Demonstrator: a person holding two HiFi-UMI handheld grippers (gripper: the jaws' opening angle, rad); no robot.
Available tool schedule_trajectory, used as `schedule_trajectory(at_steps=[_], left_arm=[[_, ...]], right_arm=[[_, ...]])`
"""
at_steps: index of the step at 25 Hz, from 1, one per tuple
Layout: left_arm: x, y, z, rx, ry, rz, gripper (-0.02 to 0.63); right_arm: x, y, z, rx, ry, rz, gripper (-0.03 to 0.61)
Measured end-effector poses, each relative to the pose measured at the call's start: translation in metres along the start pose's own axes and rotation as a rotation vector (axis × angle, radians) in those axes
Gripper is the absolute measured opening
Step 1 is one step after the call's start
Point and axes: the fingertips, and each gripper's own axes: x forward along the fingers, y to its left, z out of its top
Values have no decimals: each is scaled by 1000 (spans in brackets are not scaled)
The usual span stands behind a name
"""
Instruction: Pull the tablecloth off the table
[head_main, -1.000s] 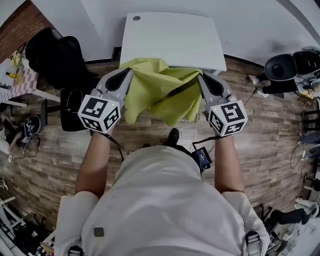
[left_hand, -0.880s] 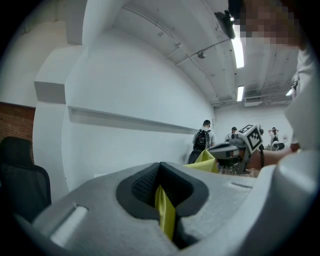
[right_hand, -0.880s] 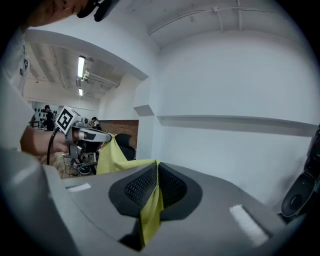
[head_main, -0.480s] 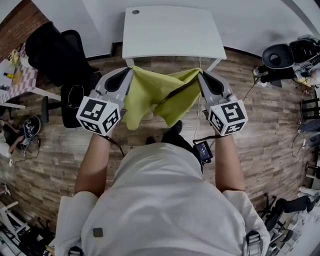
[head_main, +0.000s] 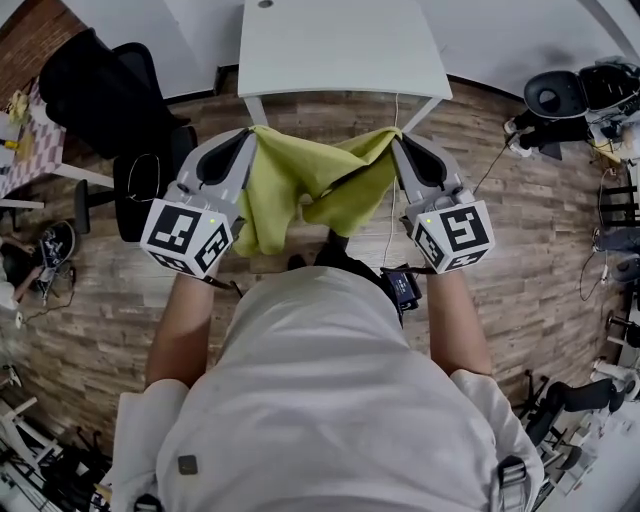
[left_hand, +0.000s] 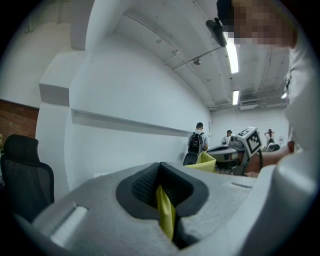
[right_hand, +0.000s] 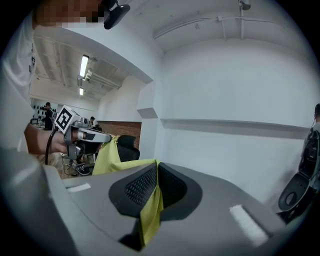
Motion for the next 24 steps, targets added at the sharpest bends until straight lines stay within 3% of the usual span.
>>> schedule_trajectory(at_steps=[24], left_arm=[[0,20,-3,-14,-20,-6,7]], right_arm=[[21,11,-3,-13,13,-3,21]])
